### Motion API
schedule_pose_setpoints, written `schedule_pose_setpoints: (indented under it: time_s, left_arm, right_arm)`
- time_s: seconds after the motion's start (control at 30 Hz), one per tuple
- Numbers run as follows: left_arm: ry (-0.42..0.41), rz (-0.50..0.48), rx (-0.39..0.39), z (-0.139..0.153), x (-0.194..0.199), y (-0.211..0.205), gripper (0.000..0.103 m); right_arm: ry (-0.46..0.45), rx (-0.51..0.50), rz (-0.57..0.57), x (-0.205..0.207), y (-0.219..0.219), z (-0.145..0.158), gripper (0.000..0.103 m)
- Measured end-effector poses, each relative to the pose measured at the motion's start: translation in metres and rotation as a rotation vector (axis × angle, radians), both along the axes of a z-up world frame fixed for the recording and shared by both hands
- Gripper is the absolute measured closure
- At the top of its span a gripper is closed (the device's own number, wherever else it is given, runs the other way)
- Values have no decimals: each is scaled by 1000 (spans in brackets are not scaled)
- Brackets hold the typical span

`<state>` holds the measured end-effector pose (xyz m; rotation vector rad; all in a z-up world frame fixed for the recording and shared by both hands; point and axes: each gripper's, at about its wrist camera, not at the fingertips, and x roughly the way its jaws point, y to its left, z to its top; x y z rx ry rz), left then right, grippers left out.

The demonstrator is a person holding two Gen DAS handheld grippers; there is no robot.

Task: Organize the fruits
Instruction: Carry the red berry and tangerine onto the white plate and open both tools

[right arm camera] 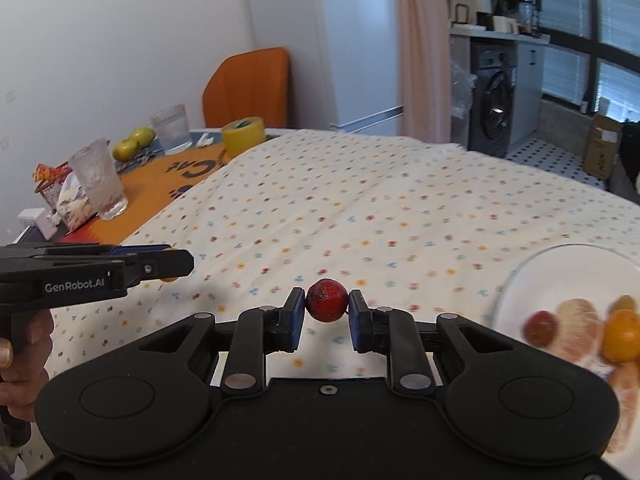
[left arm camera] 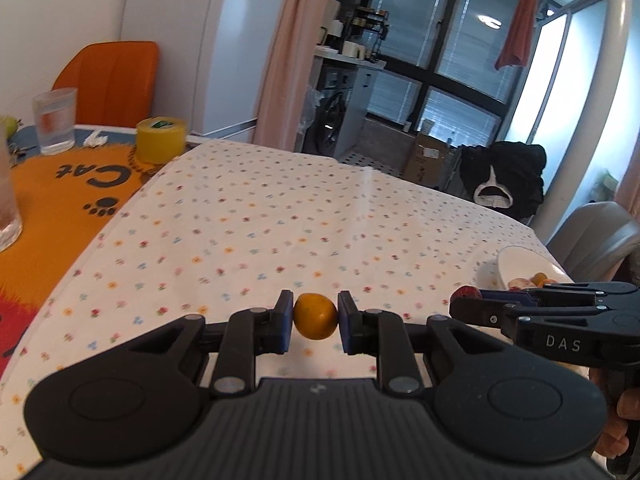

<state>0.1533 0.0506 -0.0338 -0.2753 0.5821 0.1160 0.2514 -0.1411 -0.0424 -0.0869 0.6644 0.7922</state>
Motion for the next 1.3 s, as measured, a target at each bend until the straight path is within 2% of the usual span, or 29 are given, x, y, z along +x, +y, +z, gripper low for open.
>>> schedule_pose_setpoints:
  time_s: [0.27, 0.53, 1.0, 1.3]
  left_arm:
    - [-40, -112, 16, 15, 25, -38, 81]
    - [-55, -204, 18, 20, 46, -77, 81]
    - [-43, -301, 30, 17, 68, -123, 81]
    - [-31, -359, 38, 12, 78, -151, 81]
  right_arm:
    - [-29, 20, -119, 2, -49, 11, 81]
    - [-30, 28, -220, 6, -91, 8, 81]
    - [-30, 45, -347, 10, -148, -1, 81]
    - [-20, 61, -386, 15, -173, -7, 81]
